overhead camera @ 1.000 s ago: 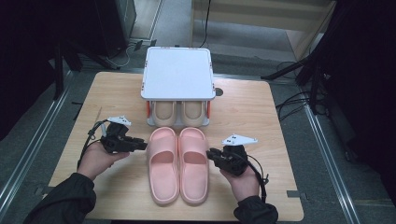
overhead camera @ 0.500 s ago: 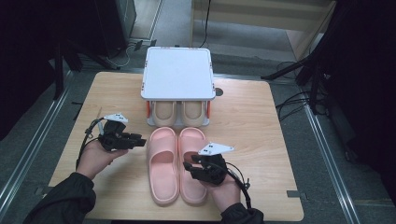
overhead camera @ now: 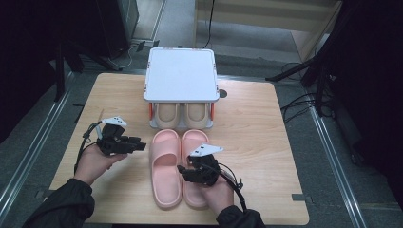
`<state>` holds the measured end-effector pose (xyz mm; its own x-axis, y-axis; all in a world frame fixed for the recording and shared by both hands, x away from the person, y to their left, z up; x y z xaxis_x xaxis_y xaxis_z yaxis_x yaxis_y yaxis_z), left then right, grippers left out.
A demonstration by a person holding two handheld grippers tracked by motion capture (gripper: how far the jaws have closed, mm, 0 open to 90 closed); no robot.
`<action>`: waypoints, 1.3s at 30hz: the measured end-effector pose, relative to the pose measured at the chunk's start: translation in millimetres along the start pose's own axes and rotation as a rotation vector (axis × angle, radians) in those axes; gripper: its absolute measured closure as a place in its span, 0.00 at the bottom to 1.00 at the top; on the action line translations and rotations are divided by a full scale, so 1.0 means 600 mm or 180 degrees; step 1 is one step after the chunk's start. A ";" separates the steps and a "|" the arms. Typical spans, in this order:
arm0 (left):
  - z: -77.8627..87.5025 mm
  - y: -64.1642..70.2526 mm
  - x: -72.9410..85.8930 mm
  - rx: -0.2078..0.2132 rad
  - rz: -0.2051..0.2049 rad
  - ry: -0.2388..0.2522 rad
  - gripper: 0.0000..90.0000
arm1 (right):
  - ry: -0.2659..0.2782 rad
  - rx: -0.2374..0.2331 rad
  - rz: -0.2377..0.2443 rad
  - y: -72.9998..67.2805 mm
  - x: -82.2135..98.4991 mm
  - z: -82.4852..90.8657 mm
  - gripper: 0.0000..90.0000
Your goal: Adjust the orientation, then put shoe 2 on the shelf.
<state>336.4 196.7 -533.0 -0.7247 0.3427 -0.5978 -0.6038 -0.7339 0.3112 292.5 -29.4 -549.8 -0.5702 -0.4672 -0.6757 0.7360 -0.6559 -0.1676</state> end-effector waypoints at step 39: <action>0.036 -0.010 0.050 -0.0166 0.0201 0.0034 0.63 | 0.0077 0.0417 -0.0091 -0.003 -0.024 -0.035 0.61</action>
Point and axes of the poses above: each handheld gripper's, and its own axes: z roughly backward along the jaws, x roughly out of its underside, y roughly to its right, the point moved 7 cm from there along -z, roughly forward along the jaws, and after that the axes turned 4 degrees about -y, right-handed, at the moved point
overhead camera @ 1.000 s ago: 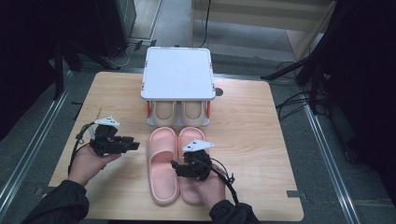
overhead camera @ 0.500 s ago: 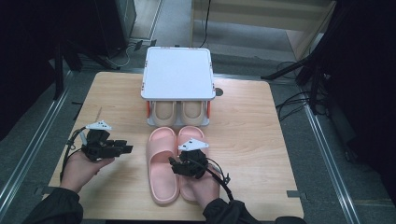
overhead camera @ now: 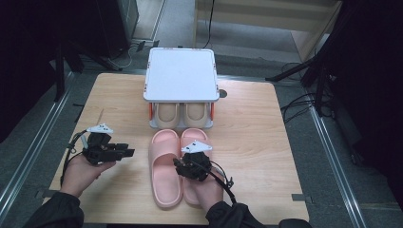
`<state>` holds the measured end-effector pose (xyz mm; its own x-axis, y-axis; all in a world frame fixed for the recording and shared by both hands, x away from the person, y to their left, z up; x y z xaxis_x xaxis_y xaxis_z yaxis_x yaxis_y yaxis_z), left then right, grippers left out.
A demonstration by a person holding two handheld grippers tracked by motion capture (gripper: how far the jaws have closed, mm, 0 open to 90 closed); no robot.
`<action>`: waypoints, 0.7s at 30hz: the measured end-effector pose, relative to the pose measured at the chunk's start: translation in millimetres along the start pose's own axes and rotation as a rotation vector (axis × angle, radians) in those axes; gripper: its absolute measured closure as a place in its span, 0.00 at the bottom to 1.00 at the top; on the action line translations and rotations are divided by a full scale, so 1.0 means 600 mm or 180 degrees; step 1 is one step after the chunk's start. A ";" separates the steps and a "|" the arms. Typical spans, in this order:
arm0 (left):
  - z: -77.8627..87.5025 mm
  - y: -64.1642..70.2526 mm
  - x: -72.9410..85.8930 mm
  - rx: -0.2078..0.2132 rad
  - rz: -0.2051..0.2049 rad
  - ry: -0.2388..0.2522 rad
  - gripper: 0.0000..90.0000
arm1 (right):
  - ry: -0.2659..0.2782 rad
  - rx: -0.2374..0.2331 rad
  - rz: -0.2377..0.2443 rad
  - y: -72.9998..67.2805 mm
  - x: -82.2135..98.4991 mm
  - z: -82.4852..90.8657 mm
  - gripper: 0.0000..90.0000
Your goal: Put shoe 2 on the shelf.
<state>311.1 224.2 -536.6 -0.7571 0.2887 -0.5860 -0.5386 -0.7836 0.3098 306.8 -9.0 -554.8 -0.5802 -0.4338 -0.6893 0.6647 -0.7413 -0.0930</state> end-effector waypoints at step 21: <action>0.000 -0.004 -0.002 0.0011 -0.0005 -0.0009 0.63 | -0.0140 -0.0188 -0.0097 0.005 0.001 0.010 0.84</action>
Point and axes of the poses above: each handheld gripper's, and its own axes: z roughly backward along the jaws, x roughly out of its underside, y roughly to its right, the point moved 7 cm from there along -z, roughly forward along the jaws, and after that the axes turned 4 degrees about -y, right-handed, at the moved point
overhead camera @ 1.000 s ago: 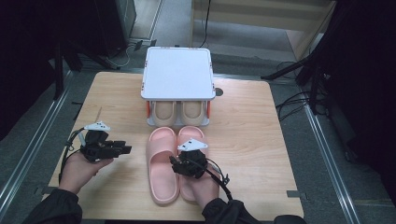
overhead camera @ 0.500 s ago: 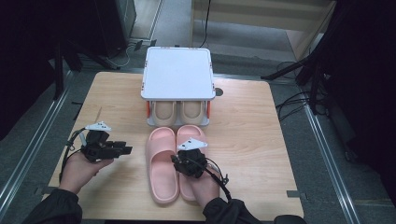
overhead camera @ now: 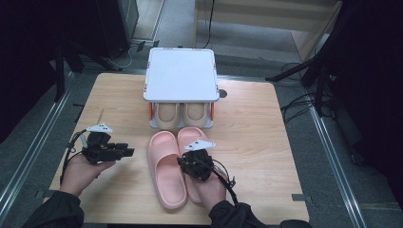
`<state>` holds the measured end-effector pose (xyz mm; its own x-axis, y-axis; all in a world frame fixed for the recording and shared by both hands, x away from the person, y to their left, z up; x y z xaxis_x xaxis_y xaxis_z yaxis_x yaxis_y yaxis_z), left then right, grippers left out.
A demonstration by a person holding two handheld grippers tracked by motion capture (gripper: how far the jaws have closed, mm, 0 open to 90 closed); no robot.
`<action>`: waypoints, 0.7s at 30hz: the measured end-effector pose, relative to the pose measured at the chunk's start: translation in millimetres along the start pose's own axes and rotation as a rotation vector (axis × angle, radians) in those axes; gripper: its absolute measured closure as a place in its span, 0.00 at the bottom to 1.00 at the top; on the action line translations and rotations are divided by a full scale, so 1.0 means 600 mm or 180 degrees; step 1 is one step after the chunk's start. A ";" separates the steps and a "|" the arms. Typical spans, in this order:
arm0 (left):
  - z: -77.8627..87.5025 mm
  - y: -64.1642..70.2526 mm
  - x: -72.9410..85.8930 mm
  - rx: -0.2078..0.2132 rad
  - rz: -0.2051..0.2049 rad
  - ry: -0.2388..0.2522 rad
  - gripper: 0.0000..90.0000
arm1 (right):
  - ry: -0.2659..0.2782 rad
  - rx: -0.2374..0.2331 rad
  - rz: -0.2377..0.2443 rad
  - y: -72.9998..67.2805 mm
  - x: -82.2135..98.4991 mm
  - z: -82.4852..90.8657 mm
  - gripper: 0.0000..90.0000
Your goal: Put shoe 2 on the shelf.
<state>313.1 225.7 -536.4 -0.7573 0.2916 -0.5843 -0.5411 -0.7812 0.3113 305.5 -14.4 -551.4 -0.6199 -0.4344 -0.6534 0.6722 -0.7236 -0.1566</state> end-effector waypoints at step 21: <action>0.007 -0.014 -0.020 0.0037 0.0014 0.0129 0.62 | -0.0020 -0.0276 0.0358 -0.013 -0.001 0.040 0.90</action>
Point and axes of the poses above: each handheld gripper's, and its own axes: z roughly backward along the jaws, x roughly out of its underside, y roughly to its right, the point moved 7 cm from there along -z, roughly forward along the jaws, and after that the axes turned 4 degrees about -y, right-handed, at the moved point
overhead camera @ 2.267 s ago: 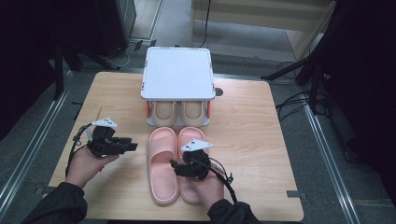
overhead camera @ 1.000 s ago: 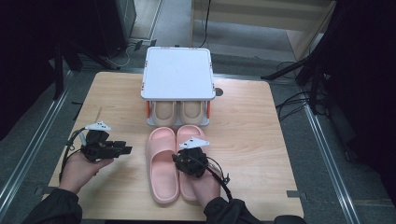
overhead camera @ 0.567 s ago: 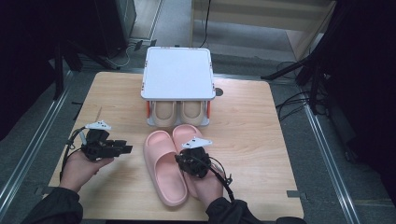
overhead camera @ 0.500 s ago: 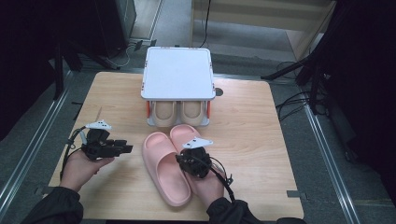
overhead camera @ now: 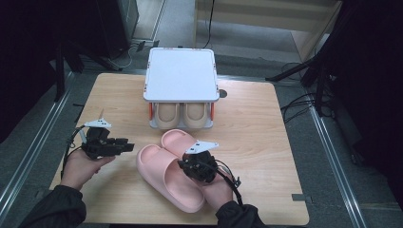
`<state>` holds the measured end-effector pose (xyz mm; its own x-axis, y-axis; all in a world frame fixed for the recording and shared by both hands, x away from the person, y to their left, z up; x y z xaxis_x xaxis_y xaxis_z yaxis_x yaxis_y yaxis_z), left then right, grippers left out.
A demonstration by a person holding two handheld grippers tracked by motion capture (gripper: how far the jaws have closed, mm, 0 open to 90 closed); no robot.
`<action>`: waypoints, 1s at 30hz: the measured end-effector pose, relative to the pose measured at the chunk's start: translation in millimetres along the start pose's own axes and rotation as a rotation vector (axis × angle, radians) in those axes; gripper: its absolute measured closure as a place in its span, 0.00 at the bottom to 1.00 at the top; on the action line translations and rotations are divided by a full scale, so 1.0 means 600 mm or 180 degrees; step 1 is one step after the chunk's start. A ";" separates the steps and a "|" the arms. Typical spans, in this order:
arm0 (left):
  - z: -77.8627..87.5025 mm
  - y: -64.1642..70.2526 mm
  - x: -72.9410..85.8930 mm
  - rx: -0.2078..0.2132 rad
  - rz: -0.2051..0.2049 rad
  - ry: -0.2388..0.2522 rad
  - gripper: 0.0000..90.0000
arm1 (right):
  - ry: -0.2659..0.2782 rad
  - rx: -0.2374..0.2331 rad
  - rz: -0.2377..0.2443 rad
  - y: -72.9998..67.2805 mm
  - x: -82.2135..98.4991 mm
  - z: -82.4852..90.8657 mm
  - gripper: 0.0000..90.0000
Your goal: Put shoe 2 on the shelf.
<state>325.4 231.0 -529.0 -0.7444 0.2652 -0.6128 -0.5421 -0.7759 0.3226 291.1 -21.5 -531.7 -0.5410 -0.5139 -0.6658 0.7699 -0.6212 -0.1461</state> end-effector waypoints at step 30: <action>0.029 -0.028 0.018 -0.0050 0.0201 0.0066 0.60 | 0.0235 -0.0984 0.1015 -0.037 -0.196 0.159 0.90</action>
<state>319.7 256.7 -528.3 -0.7686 0.2038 -0.6064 -0.4881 -0.7996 0.3498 305.2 -3.6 -380.2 -0.2431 -0.6004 -0.7618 0.9653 -0.2268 -0.1293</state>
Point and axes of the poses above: each handheld gripper's, and its own axes: z roughly backward along the jaws, x roughly out of its underside, y roughly to its right, the point moved 7 cm from there along -z, roughly forward along the jaws, and after that the axes turned 4 degrees about -y, right-handed, at the moved point
